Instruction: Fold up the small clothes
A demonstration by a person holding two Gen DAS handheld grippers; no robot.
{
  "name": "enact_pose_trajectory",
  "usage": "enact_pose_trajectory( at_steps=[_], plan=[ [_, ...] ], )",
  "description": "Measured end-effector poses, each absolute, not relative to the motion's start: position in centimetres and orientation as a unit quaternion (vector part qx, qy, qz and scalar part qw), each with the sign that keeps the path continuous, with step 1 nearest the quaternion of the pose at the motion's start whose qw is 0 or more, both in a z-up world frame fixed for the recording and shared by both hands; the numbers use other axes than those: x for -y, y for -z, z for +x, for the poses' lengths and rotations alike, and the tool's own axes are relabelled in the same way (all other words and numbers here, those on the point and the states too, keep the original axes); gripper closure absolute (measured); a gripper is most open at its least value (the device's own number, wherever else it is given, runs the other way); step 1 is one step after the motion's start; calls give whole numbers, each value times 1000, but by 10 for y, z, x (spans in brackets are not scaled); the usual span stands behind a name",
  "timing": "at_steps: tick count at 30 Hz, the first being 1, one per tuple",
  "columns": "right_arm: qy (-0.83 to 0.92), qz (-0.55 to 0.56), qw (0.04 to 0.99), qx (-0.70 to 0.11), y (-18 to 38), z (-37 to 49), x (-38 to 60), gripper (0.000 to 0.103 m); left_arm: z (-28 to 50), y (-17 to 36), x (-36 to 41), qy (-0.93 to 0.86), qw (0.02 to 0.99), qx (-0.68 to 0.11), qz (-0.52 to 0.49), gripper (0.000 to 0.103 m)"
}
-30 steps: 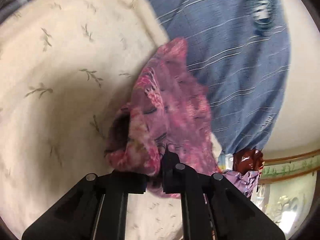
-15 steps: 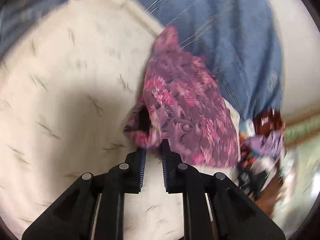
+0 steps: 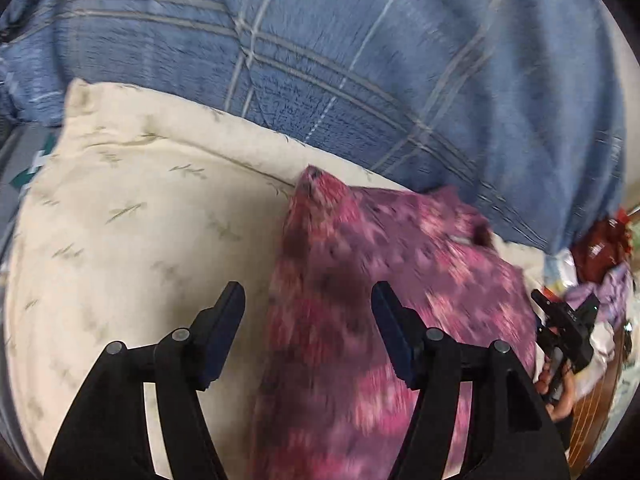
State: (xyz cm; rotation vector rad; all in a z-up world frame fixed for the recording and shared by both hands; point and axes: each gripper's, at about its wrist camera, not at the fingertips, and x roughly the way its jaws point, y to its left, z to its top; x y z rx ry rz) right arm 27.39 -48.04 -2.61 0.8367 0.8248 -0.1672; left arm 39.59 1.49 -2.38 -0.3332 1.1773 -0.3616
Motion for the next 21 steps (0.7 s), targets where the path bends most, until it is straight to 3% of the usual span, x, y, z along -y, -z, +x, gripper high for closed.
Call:
enact_pose_trajectory(
  at_steps=[3, 5, 6, 11, 17, 18, 21],
  plan=[
    [71, 373, 836, -396, 30, 293, 474, 53, 416, 42, 2, 182, 781, -578, -151, 40],
    [60, 332, 852, -401, 23, 301, 465, 85, 418, 40, 9, 198, 785, -569, -144, 75],
    [52, 306, 864, -398, 13, 303, 459, 97, 417, 35, 10, 202, 793, -559, -136, 97],
    [10, 337, 902, -269, -22, 277, 468, 97, 412, 18, -12, 194, 832, -487, -181, 97],
    [76, 344, 852, -388, 40, 302, 477, 95, 427, 57, -17, 123, 824, -531, -155, 92],
    [84, 348, 850, -387, 41, 300, 478, 86, 425, 53, -18, 122, 824, -532, -154, 91],
    [98, 320, 868, -366, 20, 282, 470, 86, 407, 31, -28, 133, 829, -523, -145, 89]
  ],
)
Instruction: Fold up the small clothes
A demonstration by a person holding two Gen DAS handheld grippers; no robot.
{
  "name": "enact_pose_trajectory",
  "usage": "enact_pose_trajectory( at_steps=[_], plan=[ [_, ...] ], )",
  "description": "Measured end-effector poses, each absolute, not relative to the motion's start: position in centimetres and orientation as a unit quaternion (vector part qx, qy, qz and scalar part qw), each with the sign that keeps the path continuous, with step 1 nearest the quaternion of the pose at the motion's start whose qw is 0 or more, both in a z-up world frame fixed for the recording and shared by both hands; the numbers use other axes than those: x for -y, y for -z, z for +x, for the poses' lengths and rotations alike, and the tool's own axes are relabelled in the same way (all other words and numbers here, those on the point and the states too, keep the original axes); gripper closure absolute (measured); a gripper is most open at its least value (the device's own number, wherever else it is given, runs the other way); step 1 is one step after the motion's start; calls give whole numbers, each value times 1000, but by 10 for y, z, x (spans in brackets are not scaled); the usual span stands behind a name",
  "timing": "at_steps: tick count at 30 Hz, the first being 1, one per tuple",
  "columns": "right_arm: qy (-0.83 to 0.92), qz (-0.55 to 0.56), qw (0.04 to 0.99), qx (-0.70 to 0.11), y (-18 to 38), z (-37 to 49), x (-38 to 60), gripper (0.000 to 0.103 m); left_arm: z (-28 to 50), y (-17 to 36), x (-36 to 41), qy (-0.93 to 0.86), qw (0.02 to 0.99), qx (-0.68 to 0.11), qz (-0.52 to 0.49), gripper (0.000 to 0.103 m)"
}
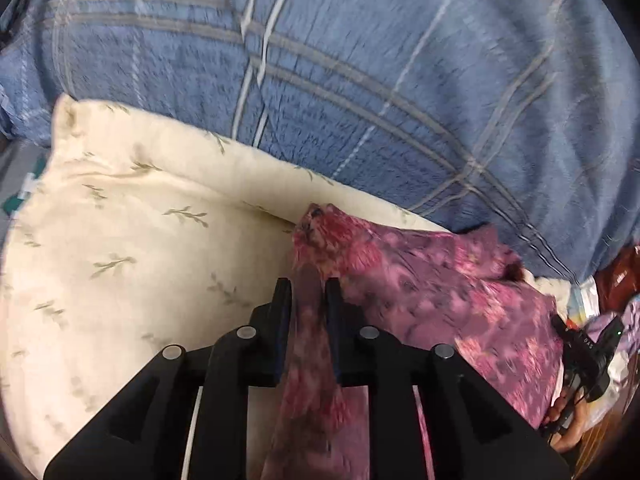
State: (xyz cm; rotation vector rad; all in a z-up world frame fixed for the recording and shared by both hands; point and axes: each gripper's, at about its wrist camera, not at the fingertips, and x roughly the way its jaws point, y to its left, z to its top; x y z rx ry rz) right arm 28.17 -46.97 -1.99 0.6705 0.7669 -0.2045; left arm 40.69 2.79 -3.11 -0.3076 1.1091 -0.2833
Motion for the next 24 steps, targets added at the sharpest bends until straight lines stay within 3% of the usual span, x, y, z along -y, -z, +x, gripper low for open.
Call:
enact_pose_trajectory(
  at_steps=[2, 4, 5, 9, 10, 12, 15, 24],
  plan=[
    [69, 290, 890, -344, 0, 263, 454, 86, 389, 15, -29, 148, 841, -506, -125, 81],
    [38, 276, 904, -326, -11, 242, 440, 86, 357, 2, -24, 162, 850, -490, -104, 55],
    [20, 273, 907, -321, -12, 230, 433, 86, 340, -1, -19, 169, 854, -481, -98, 52],
    [9, 270, 901, -339, 13, 199, 421, 86, 298, 22, 0, 163, 856, -490, -41, 52],
    [35, 261, 889, -375, 33, 199, 421, 93, 300, 35, 8, 143, 850, -506, -20, 52],
    [32, 277, 895, -349, 36, 185, 421, 95, 292, 41, 12, 120, 862, -492, -3, 52],
    [42, 306, 888, -341, 24, 167, 424, 86, 282, 31, 17, 110, 867, -485, 7, 53],
    [13, 289, 891, -350, 7, 103, 390, 75, 238, -1, 13, 111, 888, -446, 25, 53]
  ],
)
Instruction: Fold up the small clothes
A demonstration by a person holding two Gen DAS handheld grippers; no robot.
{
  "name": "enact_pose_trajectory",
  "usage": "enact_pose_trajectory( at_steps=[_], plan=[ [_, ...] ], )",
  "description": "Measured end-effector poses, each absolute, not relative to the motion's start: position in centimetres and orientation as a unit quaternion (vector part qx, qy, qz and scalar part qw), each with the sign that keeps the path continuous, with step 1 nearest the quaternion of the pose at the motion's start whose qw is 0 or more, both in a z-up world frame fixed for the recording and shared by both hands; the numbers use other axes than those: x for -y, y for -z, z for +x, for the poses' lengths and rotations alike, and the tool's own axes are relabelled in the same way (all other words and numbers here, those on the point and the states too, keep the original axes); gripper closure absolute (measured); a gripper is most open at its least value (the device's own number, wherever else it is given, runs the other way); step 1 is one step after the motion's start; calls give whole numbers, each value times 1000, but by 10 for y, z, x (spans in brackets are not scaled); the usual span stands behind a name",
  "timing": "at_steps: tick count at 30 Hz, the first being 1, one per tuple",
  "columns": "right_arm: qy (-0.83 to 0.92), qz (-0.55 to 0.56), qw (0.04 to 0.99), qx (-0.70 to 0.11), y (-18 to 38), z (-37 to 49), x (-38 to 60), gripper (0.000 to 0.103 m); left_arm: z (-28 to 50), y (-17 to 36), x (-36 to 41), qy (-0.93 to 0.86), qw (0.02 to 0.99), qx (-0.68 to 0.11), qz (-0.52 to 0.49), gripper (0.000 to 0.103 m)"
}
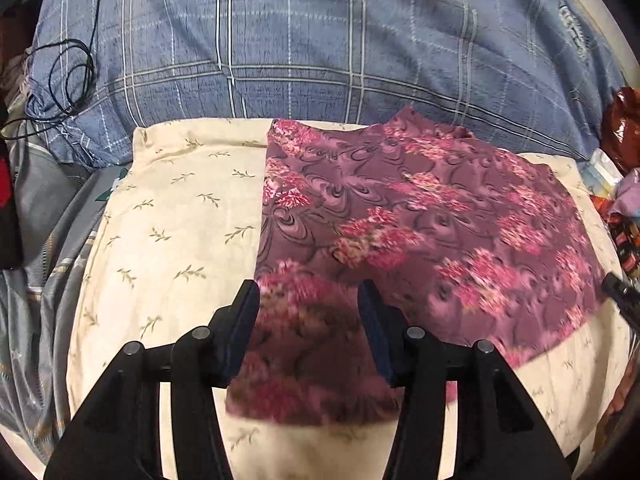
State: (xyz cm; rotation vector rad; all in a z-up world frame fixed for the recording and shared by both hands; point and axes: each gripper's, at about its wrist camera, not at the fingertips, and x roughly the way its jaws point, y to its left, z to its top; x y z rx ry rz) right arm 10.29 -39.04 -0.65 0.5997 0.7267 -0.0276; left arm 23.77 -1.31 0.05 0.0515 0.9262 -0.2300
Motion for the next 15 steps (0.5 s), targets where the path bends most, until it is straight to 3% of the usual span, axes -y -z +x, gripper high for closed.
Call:
enact_pose_trajectory(
  at_steps=[4, 6, 10, 15],
  plan=[
    [19, 289, 885, -366, 21, 95, 386, 74, 226, -10, 12, 110, 887, -448, 18, 53],
    [25, 311, 878, -364, 27, 87, 392, 73, 219, -9, -3, 128, 878, -460, -30, 51],
    [39, 380, 854, -354, 43, 85, 409, 61, 206, 13, -30, 174, 832, -505, -152, 48],
    [30, 433, 841, -324, 52, 101, 411, 62, 216, 41, -28, 192, 783, -548, -222, 48]
  ],
)
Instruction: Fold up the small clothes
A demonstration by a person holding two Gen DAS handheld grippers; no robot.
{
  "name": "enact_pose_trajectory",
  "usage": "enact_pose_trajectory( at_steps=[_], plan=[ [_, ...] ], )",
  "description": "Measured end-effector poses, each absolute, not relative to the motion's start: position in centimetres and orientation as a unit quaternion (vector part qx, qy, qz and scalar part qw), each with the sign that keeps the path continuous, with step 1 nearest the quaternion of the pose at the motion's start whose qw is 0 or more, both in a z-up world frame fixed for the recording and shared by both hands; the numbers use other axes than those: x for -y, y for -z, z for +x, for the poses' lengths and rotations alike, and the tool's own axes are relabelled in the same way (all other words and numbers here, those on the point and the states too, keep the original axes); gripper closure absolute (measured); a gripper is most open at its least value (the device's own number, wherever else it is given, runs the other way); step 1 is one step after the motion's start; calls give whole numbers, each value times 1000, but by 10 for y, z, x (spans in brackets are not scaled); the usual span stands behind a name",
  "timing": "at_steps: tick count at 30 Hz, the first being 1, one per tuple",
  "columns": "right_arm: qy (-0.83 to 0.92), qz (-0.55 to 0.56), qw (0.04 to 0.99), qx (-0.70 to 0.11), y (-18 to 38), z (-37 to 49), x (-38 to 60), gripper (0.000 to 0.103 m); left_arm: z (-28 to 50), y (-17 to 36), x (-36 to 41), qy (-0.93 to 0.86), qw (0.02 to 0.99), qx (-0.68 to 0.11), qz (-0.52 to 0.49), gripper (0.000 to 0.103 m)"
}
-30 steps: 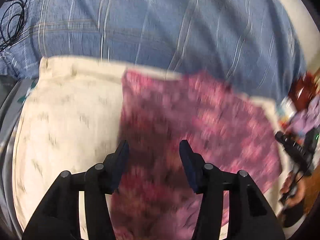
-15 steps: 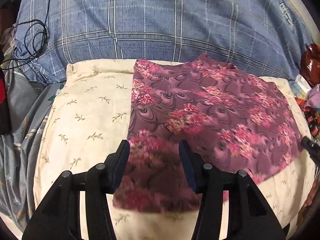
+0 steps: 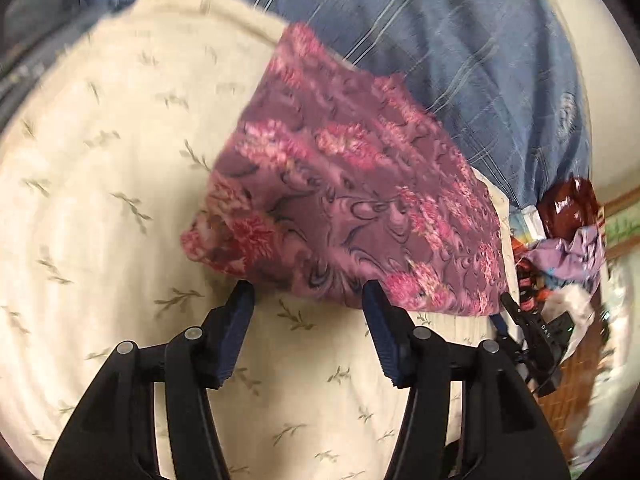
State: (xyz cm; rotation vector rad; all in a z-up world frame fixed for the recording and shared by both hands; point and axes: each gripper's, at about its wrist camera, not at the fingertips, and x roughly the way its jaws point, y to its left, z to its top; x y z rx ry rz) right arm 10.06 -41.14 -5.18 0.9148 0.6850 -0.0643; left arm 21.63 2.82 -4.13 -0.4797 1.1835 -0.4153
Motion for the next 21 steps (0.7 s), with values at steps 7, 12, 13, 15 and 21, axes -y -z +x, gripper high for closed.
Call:
enact_pose_trajectory(
  at_steps=[7, 12, 13, 15, 21],
  plan=[
    [-17, 406, 874, -268, 17, 104, 406, 99, 241, 33, -35, 191, 774, -526, -295, 94],
    [-10, 410, 868, -281, 28, 103, 405, 99, 233, 51, -40, 165, 774, -535, -296, 95],
    [0, 413, 861, -296, 36, 105, 407, 98, 232, 57, -43, 170, 765, -537, -313, 95],
    [5, 433, 849, -302, 45, 106, 412, 90, 232, 61, -48, 174, 757, -534, -335, 93],
    [38, 461, 841, -280, 44, 111, 429, 98, 245, 54, -34, 188, 752, -534, -339, 92]
  ],
)
